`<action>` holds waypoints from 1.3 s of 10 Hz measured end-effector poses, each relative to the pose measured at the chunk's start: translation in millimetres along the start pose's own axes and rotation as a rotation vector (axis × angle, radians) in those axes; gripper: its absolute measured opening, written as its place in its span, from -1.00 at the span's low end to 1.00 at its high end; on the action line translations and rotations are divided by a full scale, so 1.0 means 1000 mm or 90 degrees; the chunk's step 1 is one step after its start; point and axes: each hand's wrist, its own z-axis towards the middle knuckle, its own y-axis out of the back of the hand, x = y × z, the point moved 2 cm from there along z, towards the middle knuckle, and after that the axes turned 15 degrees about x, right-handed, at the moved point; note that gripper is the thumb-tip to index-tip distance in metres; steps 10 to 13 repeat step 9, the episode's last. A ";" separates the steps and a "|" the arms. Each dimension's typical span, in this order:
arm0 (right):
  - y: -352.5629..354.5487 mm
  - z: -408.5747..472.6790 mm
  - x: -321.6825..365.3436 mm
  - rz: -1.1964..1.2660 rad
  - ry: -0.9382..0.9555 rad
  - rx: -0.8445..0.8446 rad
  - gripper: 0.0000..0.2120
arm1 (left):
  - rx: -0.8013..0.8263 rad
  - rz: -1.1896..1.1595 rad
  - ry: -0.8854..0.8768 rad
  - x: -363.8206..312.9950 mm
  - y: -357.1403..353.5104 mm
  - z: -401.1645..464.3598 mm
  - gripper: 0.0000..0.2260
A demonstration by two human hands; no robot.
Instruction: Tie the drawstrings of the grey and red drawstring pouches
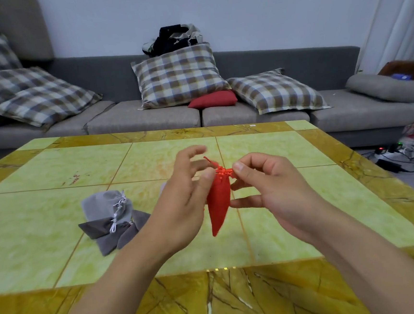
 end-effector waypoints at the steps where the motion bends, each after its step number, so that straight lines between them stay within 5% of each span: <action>1: -0.001 0.007 -0.011 0.052 -0.033 -0.030 -0.80 | 0.081 -0.164 0.179 0.011 -0.008 -0.002 -0.36; 2: -0.001 0.013 -0.021 0.100 -0.078 -0.012 -0.80 | 0.079 -0.058 0.230 0.027 -0.011 0.000 -0.64; 3: 0.004 0.020 -0.035 0.037 -0.156 0.005 -0.76 | 0.029 -0.123 0.302 0.049 -0.004 0.005 -0.82; 4: 0.011 0.027 -0.054 -0.058 -0.236 0.024 -0.75 | 0.037 -0.123 0.367 0.065 0.009 0.006 -0.83; 6: 0.018 0.036 -0.074 -0.132 -0.278 0.041 -0.76 | -0.018 0.509 0.378 0.075 0.018 0.010 -0.79; 7: 0.024 0.038 -0.075 -0.177 -0.266 0.029 -0.75 | -0.020 0.618 0.415 0.079 0.024 0.013 -0.74; 8: 0.024 0.035 -0.075 -0.211 -0.259 0.020 -0.78 | -0.057 0.544 0.366 0.079 0.032 0.010 -0.62; 9: 0.025 0.036 -0.050 -0.187 -0.151 -0.022 -0.90 | -0.199 0.302 0.216 0.057 0.041 0.011 -0.69; 13: 0.025 0.036 -0.050 -0.187 -0.151 -0.022 -0.90 | -0.199 0.302 0.216 0.057 0.041 0.011 -0.69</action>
